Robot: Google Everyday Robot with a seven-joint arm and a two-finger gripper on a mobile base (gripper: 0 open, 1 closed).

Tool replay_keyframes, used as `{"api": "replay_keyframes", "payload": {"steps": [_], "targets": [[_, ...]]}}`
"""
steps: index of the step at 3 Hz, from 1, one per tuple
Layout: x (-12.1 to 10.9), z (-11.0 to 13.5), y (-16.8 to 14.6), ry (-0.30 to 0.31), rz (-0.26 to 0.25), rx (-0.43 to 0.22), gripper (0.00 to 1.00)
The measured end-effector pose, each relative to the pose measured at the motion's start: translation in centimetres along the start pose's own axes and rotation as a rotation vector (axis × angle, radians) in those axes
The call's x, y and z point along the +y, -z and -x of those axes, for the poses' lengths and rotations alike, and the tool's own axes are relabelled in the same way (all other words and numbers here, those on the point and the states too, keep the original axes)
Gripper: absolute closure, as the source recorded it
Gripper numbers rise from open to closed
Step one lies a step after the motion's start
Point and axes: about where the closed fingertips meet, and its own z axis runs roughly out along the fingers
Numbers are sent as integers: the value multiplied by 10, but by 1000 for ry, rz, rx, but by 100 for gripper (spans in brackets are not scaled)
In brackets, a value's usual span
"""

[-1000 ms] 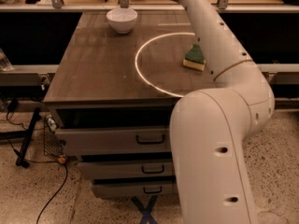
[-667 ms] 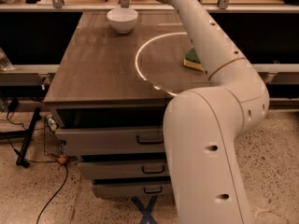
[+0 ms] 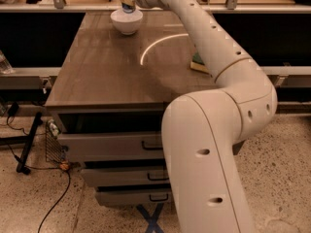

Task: Place redbull can into white bowl

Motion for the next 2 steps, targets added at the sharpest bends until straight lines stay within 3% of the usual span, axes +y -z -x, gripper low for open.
{"api": "replay_keyframes", "payload": {"steps": [1,2], "targets": [[15,-36,-12,-77,68,77,76],[29,-55,-19,-116,123,118,54]]}}
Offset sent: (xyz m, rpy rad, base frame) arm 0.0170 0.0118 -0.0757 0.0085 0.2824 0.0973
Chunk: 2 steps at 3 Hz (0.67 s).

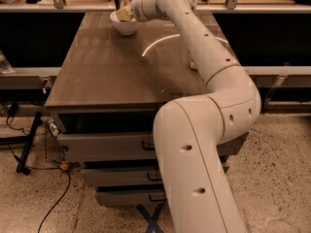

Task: Place redbull can into white bowl

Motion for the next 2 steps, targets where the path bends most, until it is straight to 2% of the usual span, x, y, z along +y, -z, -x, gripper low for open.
{"api": "replay_keyframes", "payload": {"steps": [1,2], "targets": [[12,-12,-9,-20,49,29,31],[17,-11,-8,-26,82,21,7]]}}
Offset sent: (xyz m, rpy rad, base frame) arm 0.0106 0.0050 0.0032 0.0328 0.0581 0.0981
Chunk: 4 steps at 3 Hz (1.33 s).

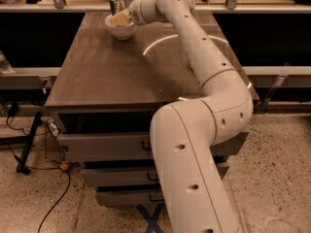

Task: Place redbull can into white bowl

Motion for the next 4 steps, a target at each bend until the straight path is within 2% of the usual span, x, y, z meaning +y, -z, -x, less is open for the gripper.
{"api": "replay_keyframes", "payload": {"steps": [1,2,3,4], "targets": [[-6,30,27,29,6,-78,0],[-11,55,52,66,5,-146,0],[-13,91,106,131,24,-243,0],[-22,149,211,235,-6,-409,0]]}}
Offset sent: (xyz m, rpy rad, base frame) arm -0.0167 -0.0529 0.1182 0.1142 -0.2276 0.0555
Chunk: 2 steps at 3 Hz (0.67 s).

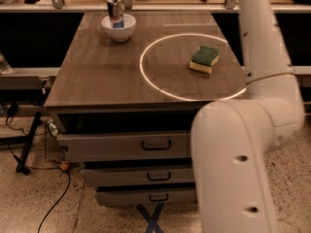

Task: Place redbull can into white bowl

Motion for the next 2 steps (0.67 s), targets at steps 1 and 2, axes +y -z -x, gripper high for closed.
{"api": "replay_keyframes", "payload": {"steps": [1,2], "targets": [[-9,70,61,77,-51,-85,0],[6,78,67,80,-32,-90,0]]}}
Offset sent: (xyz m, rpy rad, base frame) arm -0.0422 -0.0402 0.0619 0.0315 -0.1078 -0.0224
